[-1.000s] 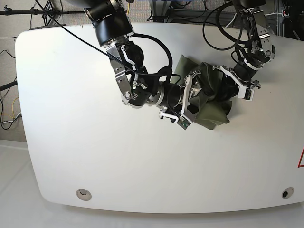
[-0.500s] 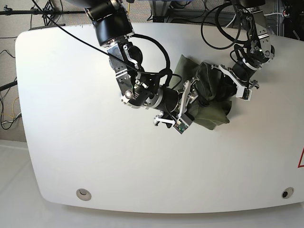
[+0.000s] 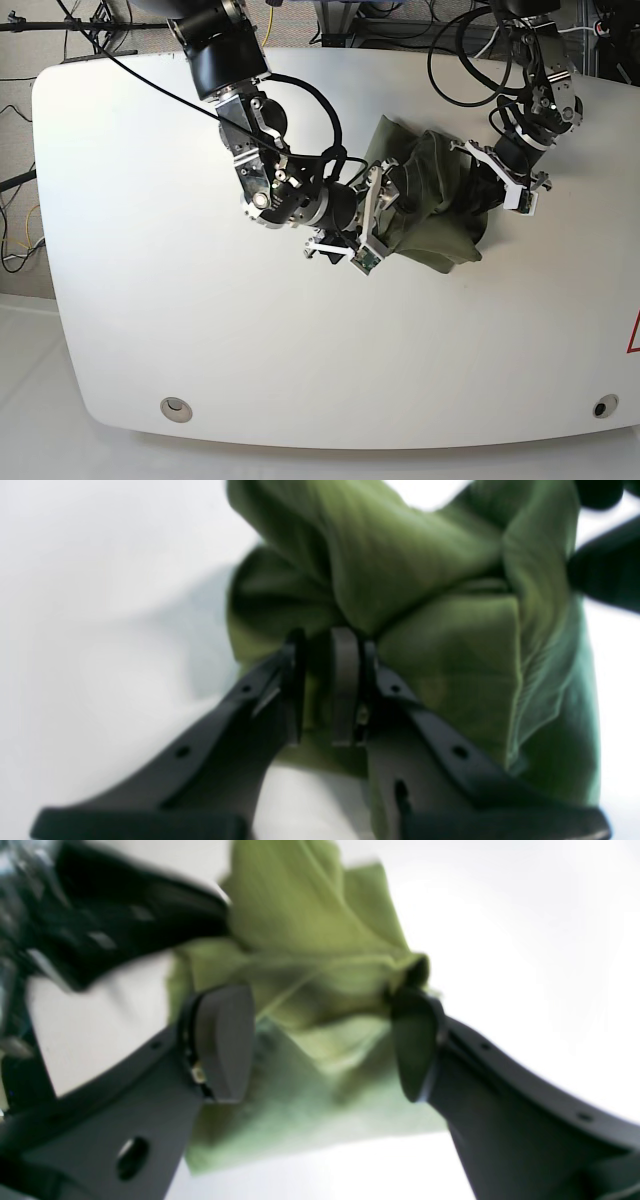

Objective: Fold the T-shirt properly

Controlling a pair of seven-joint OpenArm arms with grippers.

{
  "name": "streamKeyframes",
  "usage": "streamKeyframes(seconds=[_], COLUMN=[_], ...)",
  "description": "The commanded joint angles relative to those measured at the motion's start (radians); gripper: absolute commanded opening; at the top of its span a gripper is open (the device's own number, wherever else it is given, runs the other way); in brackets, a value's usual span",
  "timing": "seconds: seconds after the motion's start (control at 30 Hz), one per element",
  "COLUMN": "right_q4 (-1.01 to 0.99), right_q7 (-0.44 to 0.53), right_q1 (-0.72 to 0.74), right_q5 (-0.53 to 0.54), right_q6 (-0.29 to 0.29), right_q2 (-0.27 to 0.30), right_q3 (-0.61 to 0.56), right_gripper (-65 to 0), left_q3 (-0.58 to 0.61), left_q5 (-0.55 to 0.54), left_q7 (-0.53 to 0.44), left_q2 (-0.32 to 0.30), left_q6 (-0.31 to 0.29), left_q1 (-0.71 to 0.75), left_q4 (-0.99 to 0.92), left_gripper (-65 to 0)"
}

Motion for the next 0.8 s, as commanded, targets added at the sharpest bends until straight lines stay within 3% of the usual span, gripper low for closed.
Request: streamKeyframes(seconds=[0.0,0.53,0.77], right_q4=[0.029,0.034,0.04], right_q7=[0.004,-0.011,0.01], right_q1=[0.012,-0.05,-0.056], right_q5=[0.054,0.172,0.123], right_q6=[-0.001,0.001,-0.002], right_q2=[0.016,0.055,0.04], right_q3=[0.001,0.017,0.003], right_gripper=[-21.9,-21.5,-25.4], left_q3=[-0.007,-0.089,-0.09], left_q5=[-0.006,-0.007,-0.009], left_q7=[-0.011,-0.011,-0.011], left_q2=[-0.012,-0.033,-0.027], left_q6=[-0.002,-0.002,-0.002], left_q1=[-0.022,-0.04,-0.033], left_q4=[0.011,0.007,0.011], left_gripper=[-57.0,-58.6,-57.6])
